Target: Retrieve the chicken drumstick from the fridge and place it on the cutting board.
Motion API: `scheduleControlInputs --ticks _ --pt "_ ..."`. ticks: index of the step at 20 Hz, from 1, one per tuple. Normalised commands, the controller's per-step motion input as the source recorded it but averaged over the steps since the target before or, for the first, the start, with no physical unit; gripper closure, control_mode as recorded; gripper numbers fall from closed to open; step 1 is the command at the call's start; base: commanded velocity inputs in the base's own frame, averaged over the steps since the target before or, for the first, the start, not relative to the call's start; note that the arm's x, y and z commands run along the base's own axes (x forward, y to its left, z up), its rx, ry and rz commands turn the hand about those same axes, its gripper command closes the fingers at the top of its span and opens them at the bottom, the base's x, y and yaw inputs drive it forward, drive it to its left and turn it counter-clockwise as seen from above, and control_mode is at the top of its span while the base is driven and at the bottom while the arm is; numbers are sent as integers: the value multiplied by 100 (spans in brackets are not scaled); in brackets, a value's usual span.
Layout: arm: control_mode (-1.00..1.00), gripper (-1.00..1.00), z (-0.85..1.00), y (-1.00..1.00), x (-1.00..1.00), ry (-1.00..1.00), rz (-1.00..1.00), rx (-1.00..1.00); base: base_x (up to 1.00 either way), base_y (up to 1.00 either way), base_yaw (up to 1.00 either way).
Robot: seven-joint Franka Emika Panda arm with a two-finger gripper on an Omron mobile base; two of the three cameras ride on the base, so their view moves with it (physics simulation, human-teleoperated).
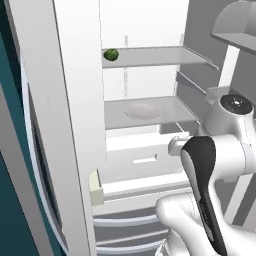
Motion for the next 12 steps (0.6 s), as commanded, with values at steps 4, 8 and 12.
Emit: scheduleControlInputs --ticks 4,8,12 --pt "100 100 0 0 0 0 0 0 -44 17 -17" --pt "100 100 0 0 0 0 0 0 -48 10 -20" --pt "100 100 0 0 0 0 0 0 -80 8 -16"
